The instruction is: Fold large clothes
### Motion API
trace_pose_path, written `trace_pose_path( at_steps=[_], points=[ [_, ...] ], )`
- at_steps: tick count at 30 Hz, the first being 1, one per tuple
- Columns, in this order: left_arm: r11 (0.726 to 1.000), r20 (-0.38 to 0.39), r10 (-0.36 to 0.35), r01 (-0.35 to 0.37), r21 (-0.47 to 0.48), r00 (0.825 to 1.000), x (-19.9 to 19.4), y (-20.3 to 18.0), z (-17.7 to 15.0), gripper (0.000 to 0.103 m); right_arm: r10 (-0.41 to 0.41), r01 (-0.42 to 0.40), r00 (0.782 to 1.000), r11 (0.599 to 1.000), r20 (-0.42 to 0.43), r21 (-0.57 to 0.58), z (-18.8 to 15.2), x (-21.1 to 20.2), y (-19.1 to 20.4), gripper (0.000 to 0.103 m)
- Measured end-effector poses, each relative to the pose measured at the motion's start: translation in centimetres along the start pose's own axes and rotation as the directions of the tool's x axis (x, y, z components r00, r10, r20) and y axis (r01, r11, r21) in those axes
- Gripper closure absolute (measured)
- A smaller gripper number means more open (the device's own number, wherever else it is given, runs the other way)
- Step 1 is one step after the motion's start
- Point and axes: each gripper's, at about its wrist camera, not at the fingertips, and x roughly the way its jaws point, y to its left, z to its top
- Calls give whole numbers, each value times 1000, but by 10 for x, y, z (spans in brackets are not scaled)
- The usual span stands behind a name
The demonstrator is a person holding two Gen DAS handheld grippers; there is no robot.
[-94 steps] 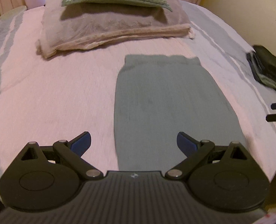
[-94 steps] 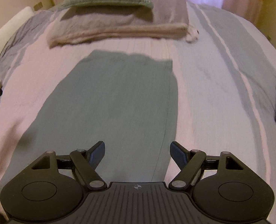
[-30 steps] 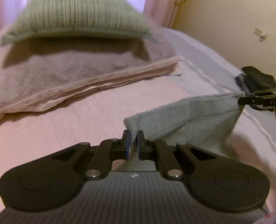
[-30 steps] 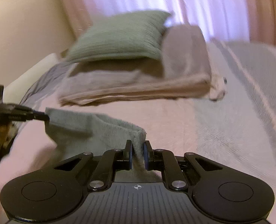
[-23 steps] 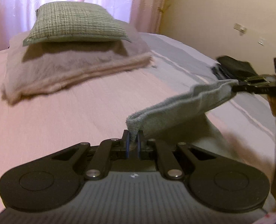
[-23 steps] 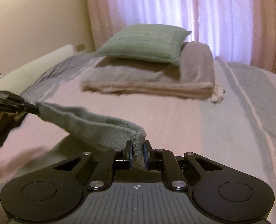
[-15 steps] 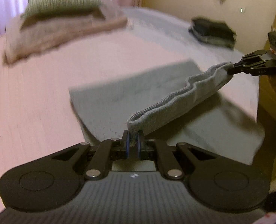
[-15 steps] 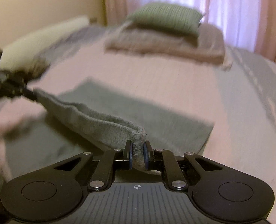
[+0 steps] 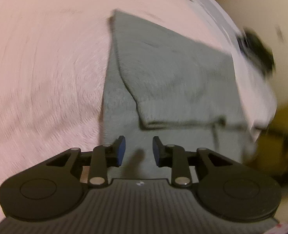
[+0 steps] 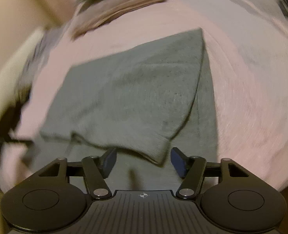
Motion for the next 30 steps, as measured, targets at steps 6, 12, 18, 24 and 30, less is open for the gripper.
trace_pose_path(
  at_steps=[6, 12, 18, 24, 30],
  points=[
    [962, 12, -91, 91, -256, 996, 26, 9, 21, 76, 25, -24, 1000, 973, -2, 229, 6, 19, -21, 43],
    [951, -30, -74, 61, -303, 997, 52, 10, 26, 74, 70, -79, 997, 909, 37, 409, 1, 26, -50, 43],
    [948, -34, -70, 56, -313, 997, 62, 8, 26, 75, 140, -156, 988, 830, 70, 535, 2, 32, -64, 52],
    [957, -25, -56, 46, -286, 998, 57, 8, 21, 91, 71, -87, 996, 850, 51, 520, 3, 25, -62, 82],
    [970, 36, -89, 95, -225, 995, 31, 1, 20, 97, 72, -101, 994, 889, 83, 448, 16, -1, -41, 89]
  ],
)
